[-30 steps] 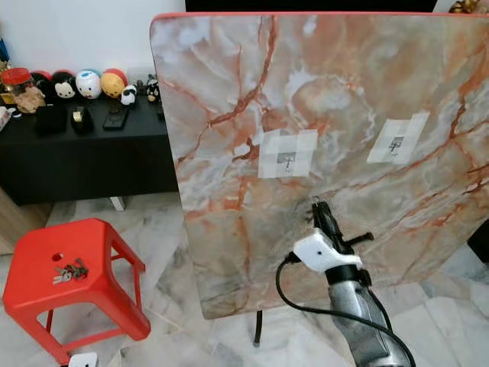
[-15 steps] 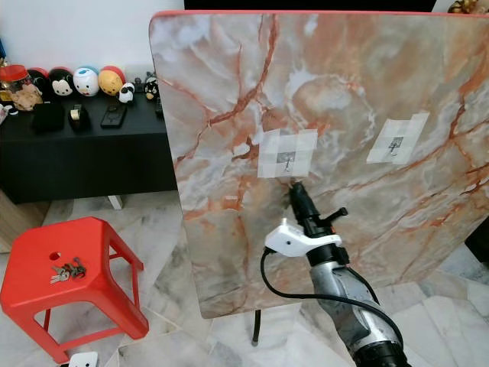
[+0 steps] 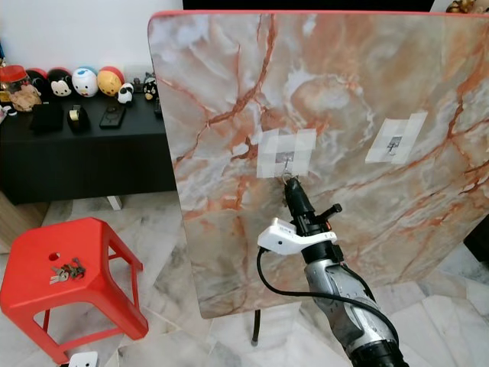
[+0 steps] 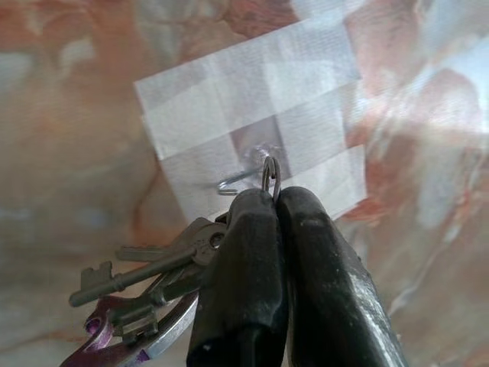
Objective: Hang keys on a hook
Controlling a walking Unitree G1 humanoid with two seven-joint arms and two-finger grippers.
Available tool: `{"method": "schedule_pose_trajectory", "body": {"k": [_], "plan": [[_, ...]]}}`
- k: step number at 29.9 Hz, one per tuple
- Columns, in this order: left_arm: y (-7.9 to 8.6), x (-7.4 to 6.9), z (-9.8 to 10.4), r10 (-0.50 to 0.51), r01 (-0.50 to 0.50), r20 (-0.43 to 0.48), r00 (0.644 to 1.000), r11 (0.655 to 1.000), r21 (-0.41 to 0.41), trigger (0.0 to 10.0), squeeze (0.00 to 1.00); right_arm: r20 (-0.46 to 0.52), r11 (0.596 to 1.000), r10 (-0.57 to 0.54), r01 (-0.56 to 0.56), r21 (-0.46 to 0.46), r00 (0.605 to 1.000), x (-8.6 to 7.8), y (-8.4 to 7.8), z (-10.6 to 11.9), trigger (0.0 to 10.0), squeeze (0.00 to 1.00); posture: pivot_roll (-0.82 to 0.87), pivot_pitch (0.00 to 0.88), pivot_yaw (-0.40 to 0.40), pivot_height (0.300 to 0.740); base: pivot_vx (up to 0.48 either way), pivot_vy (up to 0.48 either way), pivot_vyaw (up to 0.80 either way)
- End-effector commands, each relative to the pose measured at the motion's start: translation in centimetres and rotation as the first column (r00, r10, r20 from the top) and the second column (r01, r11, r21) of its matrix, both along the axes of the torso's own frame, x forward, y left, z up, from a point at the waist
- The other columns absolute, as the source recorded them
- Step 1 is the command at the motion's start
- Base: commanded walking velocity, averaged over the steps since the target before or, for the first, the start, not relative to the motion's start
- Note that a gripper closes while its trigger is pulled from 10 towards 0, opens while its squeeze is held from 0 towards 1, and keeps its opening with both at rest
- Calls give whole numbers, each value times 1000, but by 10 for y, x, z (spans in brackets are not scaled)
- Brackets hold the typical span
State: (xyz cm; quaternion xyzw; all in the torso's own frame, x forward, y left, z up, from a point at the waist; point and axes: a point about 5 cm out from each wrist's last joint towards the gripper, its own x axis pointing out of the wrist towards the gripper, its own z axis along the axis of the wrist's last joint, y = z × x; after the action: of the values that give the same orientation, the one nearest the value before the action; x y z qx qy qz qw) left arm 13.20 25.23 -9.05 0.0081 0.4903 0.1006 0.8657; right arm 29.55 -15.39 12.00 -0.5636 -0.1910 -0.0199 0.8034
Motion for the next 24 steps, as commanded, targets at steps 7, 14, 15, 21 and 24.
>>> {"method": "schedule_pose_trajectory", "body": {"k": [7,14,15,21,24], "plan": [[0,-3,-1,0,0,-13,1000,1000,-6,10000,0,42,1000,-23,24,-13,999,3,2,10,10000,0,-33,0,-69,740,0,0,0],[1,-3,-1,-2,2,-12,1000,1000,-3,10000,0,17,999,-14,15,-29,1000,9,6,12,10000,0,-32,0,-70,740,0,0,0],[1,-3,-1,-2,2,-12,1000,1000,-3,10000,0,17,999,-14,15,-29,1000,9,6,12,10000,0,-32,0,-70,740,0,0,0],[0,-2,-1,1,-1,-10,1000,1000,-4,10000,0,-8,999,-14,14,-39,1000,13,6,11,10000,0,-31,0,-71,740,0,0,0],[0,-2,-1,1,-1,-10,1000,1000,-4,10000,0,-17,999,-22,22,-44,1000,14,6,11,10000,0,-31,0,-71,740,0,0,0]]}}
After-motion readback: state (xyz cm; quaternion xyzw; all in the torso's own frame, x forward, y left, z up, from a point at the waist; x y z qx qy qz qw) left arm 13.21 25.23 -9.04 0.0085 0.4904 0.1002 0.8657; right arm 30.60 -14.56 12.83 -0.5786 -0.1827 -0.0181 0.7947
